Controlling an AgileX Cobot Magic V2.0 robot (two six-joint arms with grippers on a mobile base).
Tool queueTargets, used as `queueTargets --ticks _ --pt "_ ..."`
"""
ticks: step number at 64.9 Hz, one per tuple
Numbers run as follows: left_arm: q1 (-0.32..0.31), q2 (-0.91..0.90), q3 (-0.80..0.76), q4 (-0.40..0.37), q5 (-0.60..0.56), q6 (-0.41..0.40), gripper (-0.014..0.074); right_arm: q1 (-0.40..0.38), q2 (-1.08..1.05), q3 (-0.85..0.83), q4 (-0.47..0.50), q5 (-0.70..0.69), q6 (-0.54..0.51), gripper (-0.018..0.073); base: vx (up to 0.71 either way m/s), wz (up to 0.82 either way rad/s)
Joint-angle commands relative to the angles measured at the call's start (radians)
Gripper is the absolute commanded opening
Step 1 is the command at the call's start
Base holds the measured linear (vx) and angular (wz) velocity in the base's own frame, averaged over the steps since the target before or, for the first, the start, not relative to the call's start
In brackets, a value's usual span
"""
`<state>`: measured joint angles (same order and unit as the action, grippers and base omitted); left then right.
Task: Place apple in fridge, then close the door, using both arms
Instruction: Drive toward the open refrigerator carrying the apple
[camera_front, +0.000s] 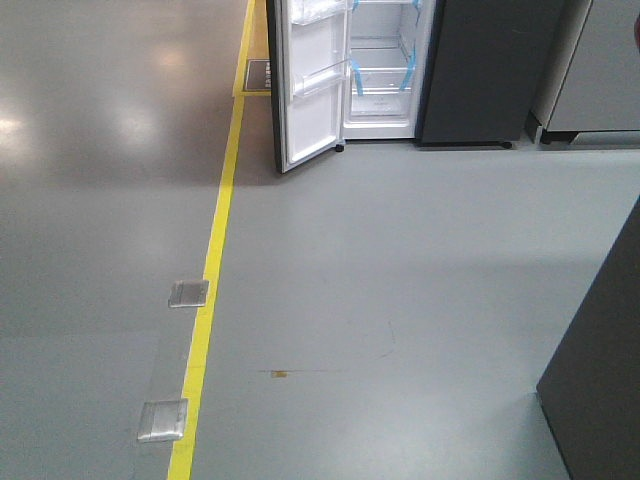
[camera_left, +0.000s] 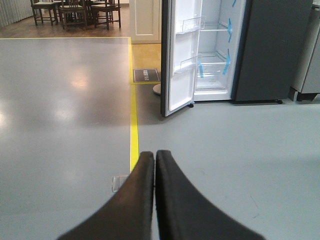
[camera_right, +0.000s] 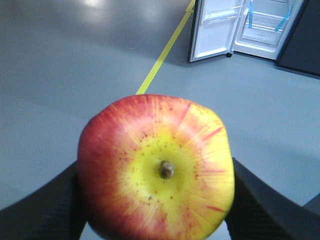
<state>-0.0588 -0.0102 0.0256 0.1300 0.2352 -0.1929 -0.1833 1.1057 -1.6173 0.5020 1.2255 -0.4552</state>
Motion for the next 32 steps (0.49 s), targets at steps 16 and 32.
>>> queueTargets --ticks 16,32 --pt "0.001 -0.017 0.028 -0.001 -0.071 -0.007 -0.0006 -0.003 -0.013 -0.028 0.034 -0.066 -0.007 -0.0008 0.26 0.00" --pt "0.001 -0.017 0.028 -0.001 -0.071 -0.007 -0.0006 -0.003 -0.013 -0.028 0.034 -0.066 -0.007 -0.0008 0.26 0.00"
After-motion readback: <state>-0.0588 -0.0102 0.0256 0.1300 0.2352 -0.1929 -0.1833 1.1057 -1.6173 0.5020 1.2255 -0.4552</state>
